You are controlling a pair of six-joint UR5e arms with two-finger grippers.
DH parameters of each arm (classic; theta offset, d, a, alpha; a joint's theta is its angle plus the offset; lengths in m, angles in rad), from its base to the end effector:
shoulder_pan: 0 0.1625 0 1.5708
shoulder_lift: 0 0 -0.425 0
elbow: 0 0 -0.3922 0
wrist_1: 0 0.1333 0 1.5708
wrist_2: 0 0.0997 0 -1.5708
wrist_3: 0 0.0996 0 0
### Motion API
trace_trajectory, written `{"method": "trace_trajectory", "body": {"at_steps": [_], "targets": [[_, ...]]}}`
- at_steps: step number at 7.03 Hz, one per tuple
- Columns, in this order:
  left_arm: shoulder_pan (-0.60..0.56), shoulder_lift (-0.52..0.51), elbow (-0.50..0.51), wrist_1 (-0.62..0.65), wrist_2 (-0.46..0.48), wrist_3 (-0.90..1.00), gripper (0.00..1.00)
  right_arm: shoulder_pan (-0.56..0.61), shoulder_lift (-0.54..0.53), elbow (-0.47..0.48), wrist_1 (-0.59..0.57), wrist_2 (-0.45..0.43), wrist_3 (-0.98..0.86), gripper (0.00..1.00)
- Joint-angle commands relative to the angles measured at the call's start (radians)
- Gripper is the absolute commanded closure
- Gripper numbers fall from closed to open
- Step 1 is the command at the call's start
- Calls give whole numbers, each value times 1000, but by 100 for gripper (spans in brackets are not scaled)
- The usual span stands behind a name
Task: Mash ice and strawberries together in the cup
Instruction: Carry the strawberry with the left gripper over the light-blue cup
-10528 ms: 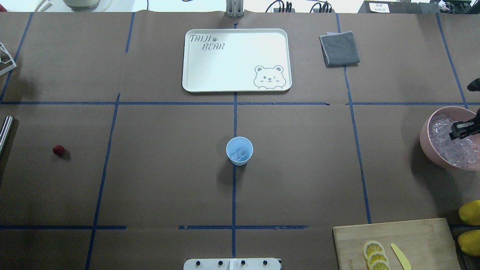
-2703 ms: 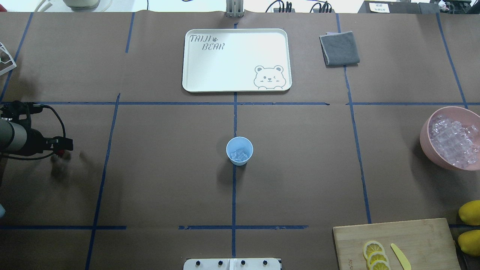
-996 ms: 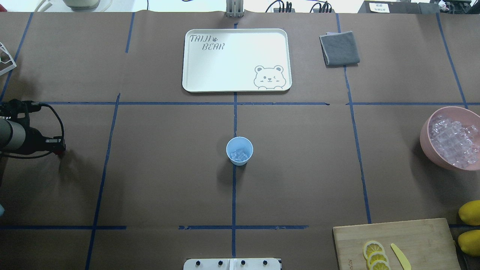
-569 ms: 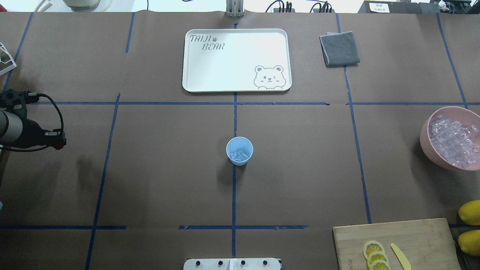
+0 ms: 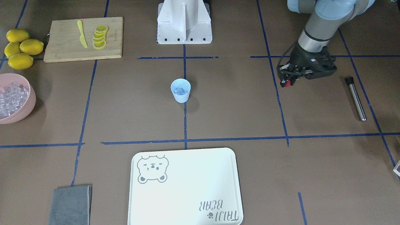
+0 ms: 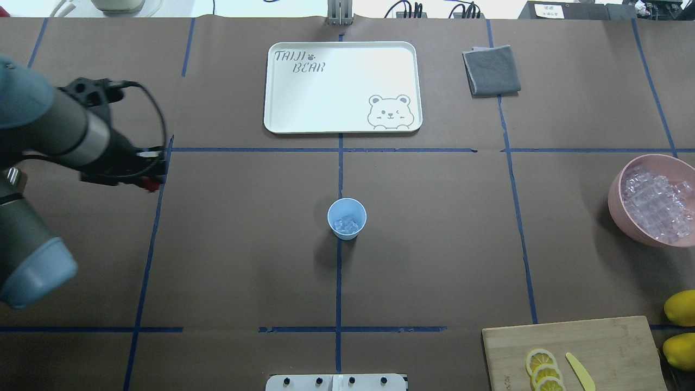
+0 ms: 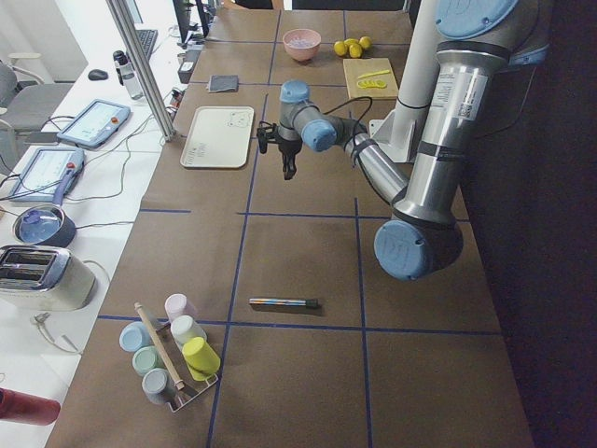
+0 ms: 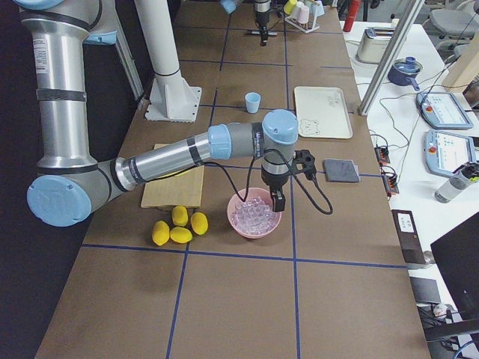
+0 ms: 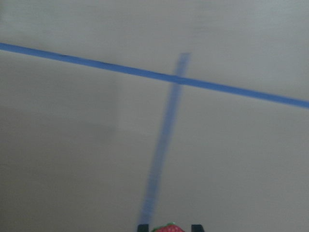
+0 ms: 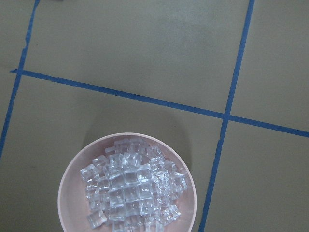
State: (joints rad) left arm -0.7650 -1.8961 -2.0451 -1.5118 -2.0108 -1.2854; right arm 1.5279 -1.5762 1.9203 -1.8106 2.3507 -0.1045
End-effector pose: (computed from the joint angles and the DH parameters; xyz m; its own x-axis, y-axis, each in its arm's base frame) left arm 0.3292 -0.4420 0.2832 0.6289 -0.2507 -0.7359 0.2524 0.9612 -0.1117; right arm 0.0429 -0.4757 0.5152 0.6989 -0.2067 0.6847 0.1162 0.9774 0.1765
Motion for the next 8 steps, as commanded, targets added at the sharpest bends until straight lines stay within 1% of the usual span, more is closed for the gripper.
{"method": "trace_trajectory", "body": {"at_steps": [1, 2, 3, 4, 6, 8], "targets": [[91, -196, 32, 77, -2, -170, 100, 37, -41, -7, 0, -1, -55, 1], [119, -243, 64, 73, 0, -196, 100, 49, -69, -12, 26, -2, -81, 1], [131, -342, 163, 65, 1, -237, 100, 64, -117, -38, 121, -2, -81, 1], [138, -422, 259, 61, 1, -241, 100, 64, -133, -64, 176, -2, -80, 1], [171, -472, 343, 1, 21, -271, 100, 64, -133, -96, 217, -10, -77, 1], [220, -481, 417, -86, 67, -290, 100, 64, -133, -95, 217, -10, -70, 1]]}}
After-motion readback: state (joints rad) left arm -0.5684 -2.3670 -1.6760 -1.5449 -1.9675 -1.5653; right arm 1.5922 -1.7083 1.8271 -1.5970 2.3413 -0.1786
